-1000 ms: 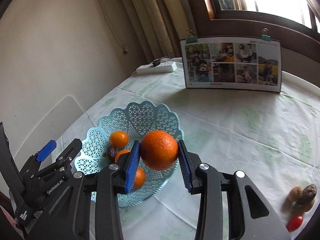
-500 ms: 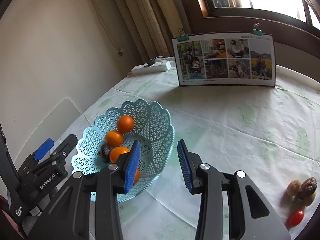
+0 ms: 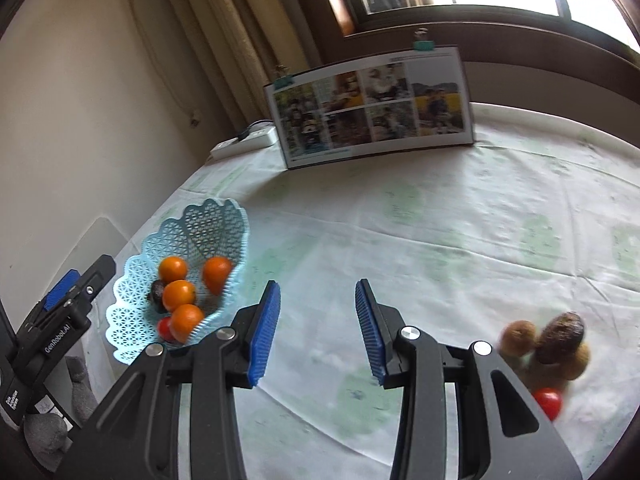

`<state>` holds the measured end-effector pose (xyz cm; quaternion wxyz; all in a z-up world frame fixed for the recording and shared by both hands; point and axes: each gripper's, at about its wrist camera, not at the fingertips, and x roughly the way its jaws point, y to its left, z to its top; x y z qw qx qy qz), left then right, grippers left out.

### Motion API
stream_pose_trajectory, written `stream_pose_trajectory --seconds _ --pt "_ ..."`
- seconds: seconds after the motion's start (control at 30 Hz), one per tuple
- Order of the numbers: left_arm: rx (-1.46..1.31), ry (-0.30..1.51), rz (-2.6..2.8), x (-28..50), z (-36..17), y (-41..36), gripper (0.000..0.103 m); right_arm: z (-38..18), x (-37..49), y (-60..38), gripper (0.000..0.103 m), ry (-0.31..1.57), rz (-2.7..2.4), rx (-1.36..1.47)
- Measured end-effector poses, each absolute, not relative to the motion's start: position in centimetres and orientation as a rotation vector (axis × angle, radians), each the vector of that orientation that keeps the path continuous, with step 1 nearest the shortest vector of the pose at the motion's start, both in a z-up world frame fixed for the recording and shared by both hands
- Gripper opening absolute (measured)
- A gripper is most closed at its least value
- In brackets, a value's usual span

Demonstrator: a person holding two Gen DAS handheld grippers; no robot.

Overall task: Organize fruits
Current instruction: 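Move the right gripper back to the fruit and grasp the second dark avocado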

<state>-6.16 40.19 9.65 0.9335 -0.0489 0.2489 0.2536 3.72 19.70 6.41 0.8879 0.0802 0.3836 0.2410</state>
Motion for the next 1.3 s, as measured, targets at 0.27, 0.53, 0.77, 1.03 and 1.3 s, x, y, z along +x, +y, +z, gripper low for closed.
stream_pose_trajectory --seconds 0.27,0.53,0.77,1.03,1.3 --pt "-0.060 0.525 0.450 -4.9 9.7 37.2 0.100 5.8 3.4 13.1 0.040 0.783 0.370 0.210" --pt "-0.022 0.537 0.394 -3.8 9.5 34.5 0.100 4.8 3.7 7.3 0.040 0.789 0.258 0.219" --pt "-0.006 0.545 0.371 -3.1 9.4 32.9 0.100 3.6 4.1 4.8 0.040 0.824 0.244 0.221" --pt "0.028 0.557 0.328 -2.7 9.3 31.0 0.100 2.7 5.5 5.2 0.046 0.856 0.305 0.204" --pt "0.035 0.569 0.311 -2.5 9.2 30.1 0.100 1.0 7.2 5.5 0.047 0.919 0.380 0.268"
